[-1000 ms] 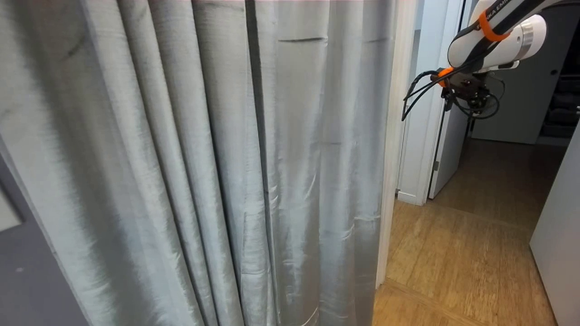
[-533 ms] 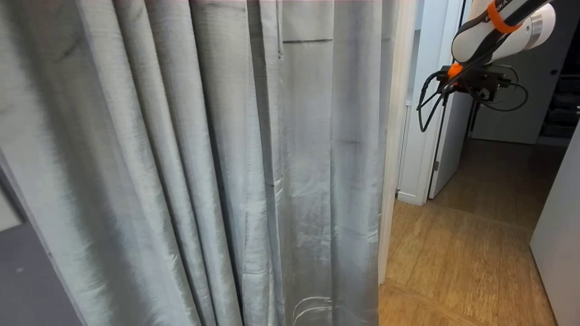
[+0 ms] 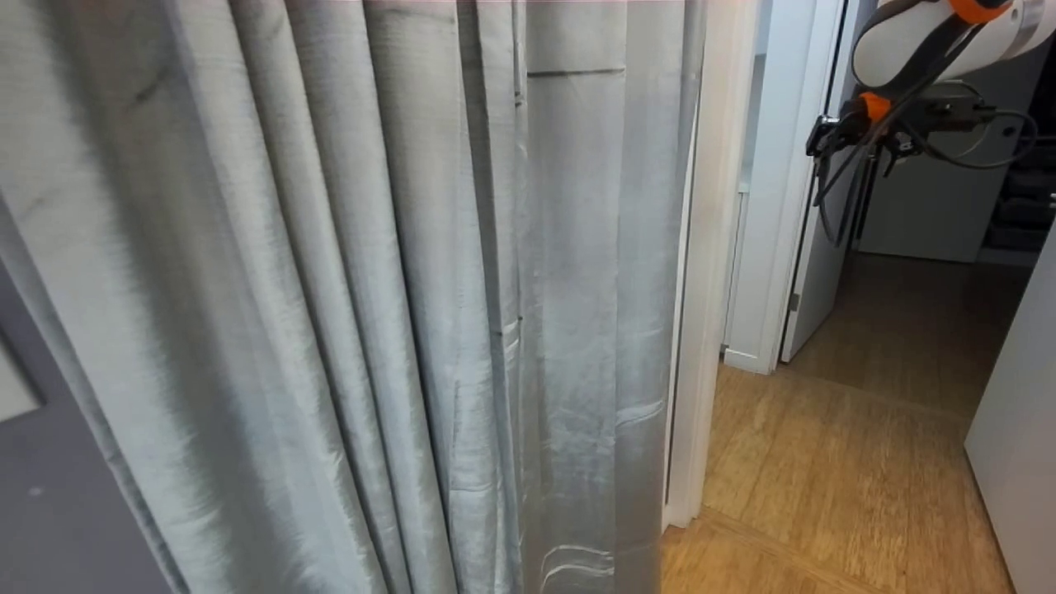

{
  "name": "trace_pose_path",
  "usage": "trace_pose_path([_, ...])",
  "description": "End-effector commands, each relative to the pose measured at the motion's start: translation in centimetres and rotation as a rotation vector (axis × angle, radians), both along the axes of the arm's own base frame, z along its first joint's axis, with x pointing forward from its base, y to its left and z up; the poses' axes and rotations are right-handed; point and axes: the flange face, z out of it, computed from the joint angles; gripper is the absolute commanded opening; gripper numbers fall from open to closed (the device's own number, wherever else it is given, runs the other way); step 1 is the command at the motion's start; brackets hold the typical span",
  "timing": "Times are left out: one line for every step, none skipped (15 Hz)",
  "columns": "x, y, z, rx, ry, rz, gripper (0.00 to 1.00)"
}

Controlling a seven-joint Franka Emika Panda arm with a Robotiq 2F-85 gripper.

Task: Pull the curtain to the right

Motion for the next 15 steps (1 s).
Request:
trace_pose_path([-2.6, 1.7, 1.7, -0.041, -0.036, 0.148, 1.0])
trace_pose_path([-3.0, 2.1, 2.0, -0.049, -0.043, 0.179, 1.0])
trace_pose_path([-3.4, 2.5, 2.4, -0.057, -0.051, 0.211, 1.0])
trace_pose_path([-3.9, 2.9, 2.7, -0.063, -0.054, 0.245, 1.0])
trace_pose_path([-4.3, 3.3, 2.8, -0.067, -0.049, 0.28, 1.0])
trace_pose_path([-4.6, 3.7, 3.0, -0.069, -0.04, 0.309, 1.0])
trace_pose_path([-4.9, 4.0, 3.2, -0.069, -0.033, 0.337, 1.0])
trace_pose_path([-5.4, 4.3, 3.3, -0.058, -0.01, 0.371, 1.0])
trace_pose_path([-5.7, 4.6, 3.4, -0.056, 0.002, 0.399, 1.0])
trace_pose_path([-6.1, 4.9, 3.5, -0.052, 0.018, 0.429, 1.0])
trace_pose_path([-6.5, 5.2, 3.7, -0.046, 0.034, 0.467, 1.0])
trace_pose_path([-6.9, 5.6, 3.9, -0.042, 0.053, 0.5, 1.0])
trace_pose_path([-7.2, 5.8, 4.2, -0.045, 0.069, 0.528, 1.0])
trace_pose_path([-7.6, 6.1, 4.5, -0.047, 0.081, 0.557, 1.0])
trace_pose_path([-7.9, 6.3, 4.8, -0.05, 0.087, 0.587, 1.0])
